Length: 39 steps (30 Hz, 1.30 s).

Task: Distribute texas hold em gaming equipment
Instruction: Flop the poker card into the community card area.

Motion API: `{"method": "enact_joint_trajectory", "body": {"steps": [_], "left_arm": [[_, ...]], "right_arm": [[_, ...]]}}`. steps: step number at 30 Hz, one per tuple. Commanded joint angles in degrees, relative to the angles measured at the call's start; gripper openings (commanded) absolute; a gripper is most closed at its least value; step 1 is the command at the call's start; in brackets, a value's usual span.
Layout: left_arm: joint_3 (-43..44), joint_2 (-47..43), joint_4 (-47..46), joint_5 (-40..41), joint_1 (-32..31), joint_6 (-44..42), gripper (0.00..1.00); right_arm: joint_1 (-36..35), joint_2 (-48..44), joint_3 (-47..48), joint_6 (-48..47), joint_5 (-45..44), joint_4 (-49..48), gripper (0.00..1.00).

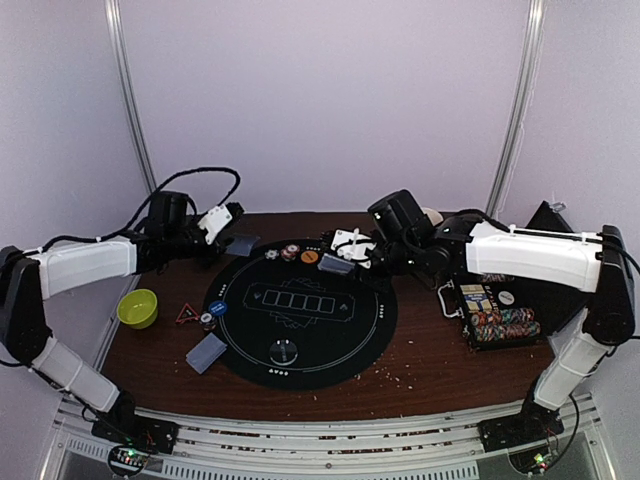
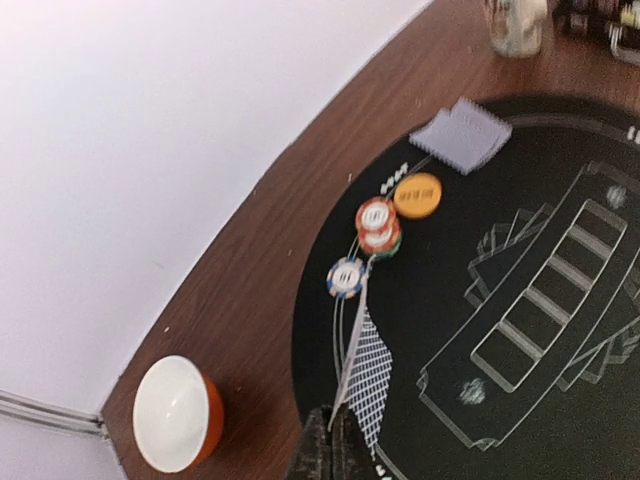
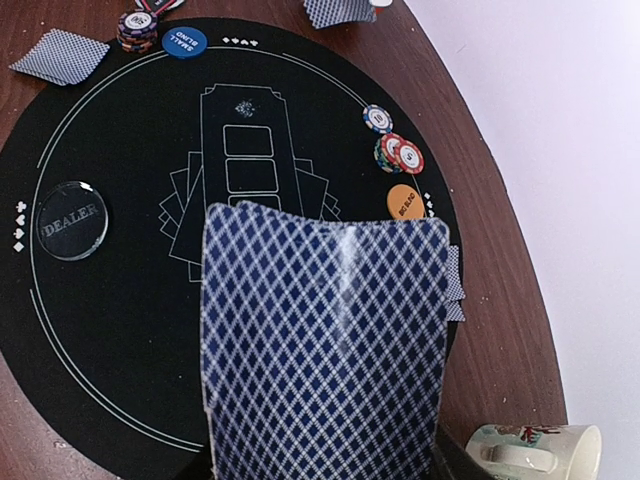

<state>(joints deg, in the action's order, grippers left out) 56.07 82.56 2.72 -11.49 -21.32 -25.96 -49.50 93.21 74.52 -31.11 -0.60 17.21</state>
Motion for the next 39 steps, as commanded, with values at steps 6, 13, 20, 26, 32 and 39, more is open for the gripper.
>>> {"method": "enact_joint_trajectory", "body": {"steps": [6, 13, 20, 26, 32, 39], "left_arm": [[-6.4, 10.1, -24.1, 24.4, -7.0, -25.3, 0.00], [-12.1, 14.9, -33.2, 24.3, -9.8, -35.2, 0.00], [-15.3, 18.3, -24.6, 19.6, -11.7, -37.7, 0.00], [-14.5, 19.5, -16.7, 15.4, -11.9, -34.8, 0.00], [-10.5, 23.1, -12.0, 17.6, -11.9, -32.2, 0.00], [-11.6, 19.9, -9.4, 13.2, -10.4, -32.9, 0.00]], "right_arm": [[0.2, -2.4, -0.2, 0.9, 0.5, -0.8, 0.47], [0.1, -3.0, -0.3, 0.8, 0.3, -0.3, 0.47], [0.2, -3.1, 0.0, 1.0, 0.4, -0.4, 0.47], [0.2, -3.5, -0.3, 0.6, 0.0, -0.3, 0.47], [0.2, -3.8, -0.2, 0.5, -0.3, 0.0, 0.47], [0.2, -4.2, -0.4, 0.3, -0.7, -0.1, 0.47]]}}
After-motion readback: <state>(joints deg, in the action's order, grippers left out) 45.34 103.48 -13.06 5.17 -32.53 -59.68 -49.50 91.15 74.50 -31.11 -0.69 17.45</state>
